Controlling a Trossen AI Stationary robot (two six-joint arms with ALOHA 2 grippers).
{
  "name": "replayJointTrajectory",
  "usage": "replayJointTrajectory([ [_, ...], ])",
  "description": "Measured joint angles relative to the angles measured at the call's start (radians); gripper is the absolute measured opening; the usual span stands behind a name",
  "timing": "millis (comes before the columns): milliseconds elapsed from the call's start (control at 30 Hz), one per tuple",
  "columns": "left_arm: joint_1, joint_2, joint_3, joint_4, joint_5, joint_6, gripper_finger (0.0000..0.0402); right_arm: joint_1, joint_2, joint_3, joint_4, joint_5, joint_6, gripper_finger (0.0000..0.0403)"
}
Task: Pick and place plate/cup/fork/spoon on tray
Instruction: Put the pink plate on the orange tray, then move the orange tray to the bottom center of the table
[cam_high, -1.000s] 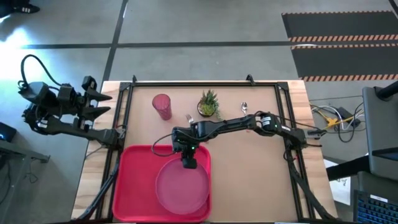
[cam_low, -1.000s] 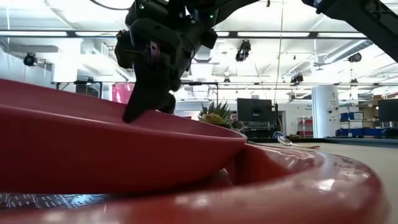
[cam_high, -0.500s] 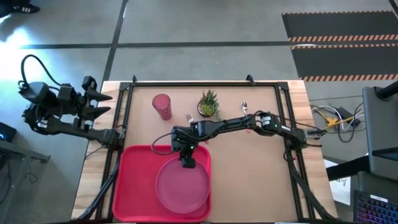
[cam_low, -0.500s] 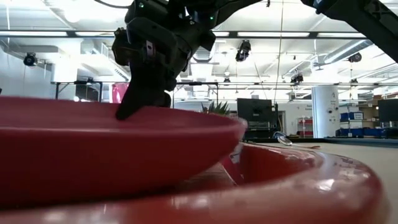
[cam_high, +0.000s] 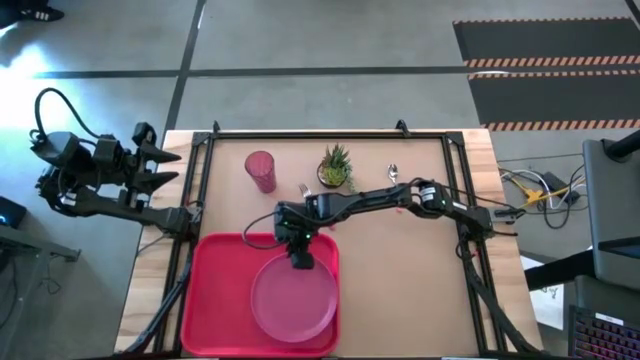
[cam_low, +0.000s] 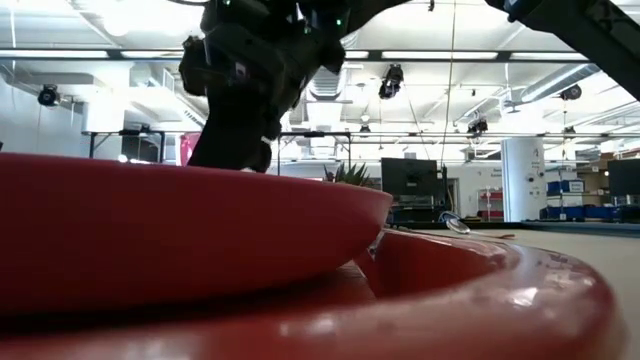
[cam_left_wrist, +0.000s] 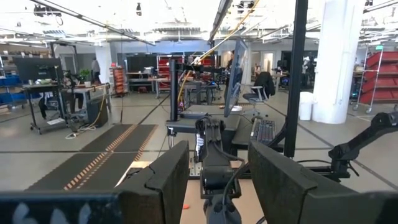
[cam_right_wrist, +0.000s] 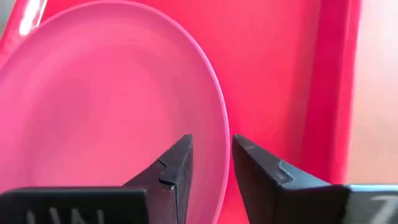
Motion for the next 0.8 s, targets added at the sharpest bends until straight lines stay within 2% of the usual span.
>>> replayJointTrajectory([
  [100,0.000,0.000,0.000,0.000,0.000,0.000,0.0150,-0.003,-0.010,0.049,-0.133,0.054,0.000,0.0094],
  [233,0.000,0.000,0.000,0.000,0.000,0.000,0.0150,-0.010,-0.011,0.095,-0.362,0.110,-0.050,0.0029],
  [300,0.000,0.000,0.000,0.000,0.000,0.000,0.0150,-0.010,-0.011,0.094,-0.422,0.119,-0.054,0.0016],
  [800,0.000,0.000,0.000,0.000,0.000,0.000,0.0150,0.050,-0.011,-0.101,-0.445,0.107,0.019,0.0008],
])
